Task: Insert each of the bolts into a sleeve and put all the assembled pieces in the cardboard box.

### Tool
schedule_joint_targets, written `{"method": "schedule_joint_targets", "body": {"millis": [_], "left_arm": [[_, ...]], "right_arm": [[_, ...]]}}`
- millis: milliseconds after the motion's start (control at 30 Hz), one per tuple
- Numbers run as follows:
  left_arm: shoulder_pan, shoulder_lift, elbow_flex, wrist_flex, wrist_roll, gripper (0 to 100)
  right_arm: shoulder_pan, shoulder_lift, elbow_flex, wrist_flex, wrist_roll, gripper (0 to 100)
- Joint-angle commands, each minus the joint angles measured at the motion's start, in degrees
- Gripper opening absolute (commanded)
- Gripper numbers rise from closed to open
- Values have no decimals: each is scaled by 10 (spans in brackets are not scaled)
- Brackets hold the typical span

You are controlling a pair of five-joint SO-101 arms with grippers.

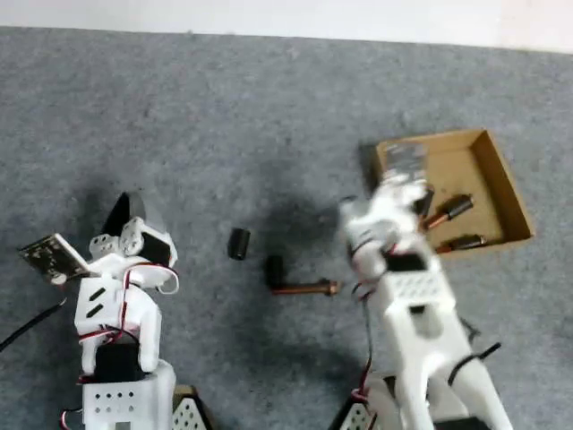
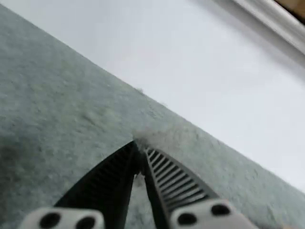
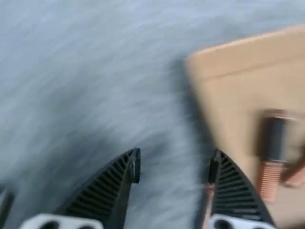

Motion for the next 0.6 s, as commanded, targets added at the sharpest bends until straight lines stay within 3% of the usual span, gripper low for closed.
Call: {"method": "schedule_joint_targets", "body": {"millis": [0,400,567], "left_arm": [[-13,-7,11,-18,-1,7],[-11,-7,11,-18,-1,7],[-10,-5,11,-18,-2,7]], "right_arm": [[-77,-71,38,4,20,210],[-222,-92,70,5,18,209],[-236,13,36,5,-35,209]]}}
